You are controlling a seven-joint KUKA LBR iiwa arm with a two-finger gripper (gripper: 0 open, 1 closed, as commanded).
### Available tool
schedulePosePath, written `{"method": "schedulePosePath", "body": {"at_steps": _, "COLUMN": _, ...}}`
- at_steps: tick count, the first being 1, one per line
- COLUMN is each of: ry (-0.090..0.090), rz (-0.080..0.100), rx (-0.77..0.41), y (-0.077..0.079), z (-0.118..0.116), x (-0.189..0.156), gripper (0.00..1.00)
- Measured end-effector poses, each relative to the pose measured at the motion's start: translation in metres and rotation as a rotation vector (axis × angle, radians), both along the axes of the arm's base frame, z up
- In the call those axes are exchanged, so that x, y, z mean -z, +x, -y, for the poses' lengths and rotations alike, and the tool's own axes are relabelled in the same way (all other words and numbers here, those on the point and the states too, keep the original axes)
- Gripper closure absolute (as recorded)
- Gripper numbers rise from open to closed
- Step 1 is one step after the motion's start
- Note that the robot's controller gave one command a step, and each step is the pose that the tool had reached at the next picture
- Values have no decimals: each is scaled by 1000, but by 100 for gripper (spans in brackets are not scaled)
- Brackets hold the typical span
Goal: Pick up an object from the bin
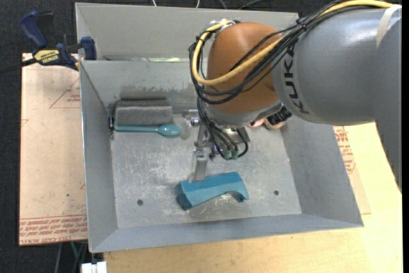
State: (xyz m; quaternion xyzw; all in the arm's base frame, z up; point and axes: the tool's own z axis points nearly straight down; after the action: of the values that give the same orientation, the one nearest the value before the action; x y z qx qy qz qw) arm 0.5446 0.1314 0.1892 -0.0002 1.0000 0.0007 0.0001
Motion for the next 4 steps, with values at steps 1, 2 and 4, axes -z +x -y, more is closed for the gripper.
{"method": "schedulePosePath", "body": {"at_steps": 1, "ry": 1, "rz": 0, "rx": -12, "y": -35, "z": 20, "x": 43, "gripper": 0}}
{"method": "schedulePosePath", "body": {"at_steps": 2, "ry": 3, "rz": 9, "rx": -121, "y": -43, "z": 46, "x": 76, "gripper": 0}}
{"method": "schedulePosePath", "body": {"at_steps": 4, "ry": 7, "rz": 6, "rx": -77, "y": -31, "z": 35, "x": 119, "gripper": 100}}
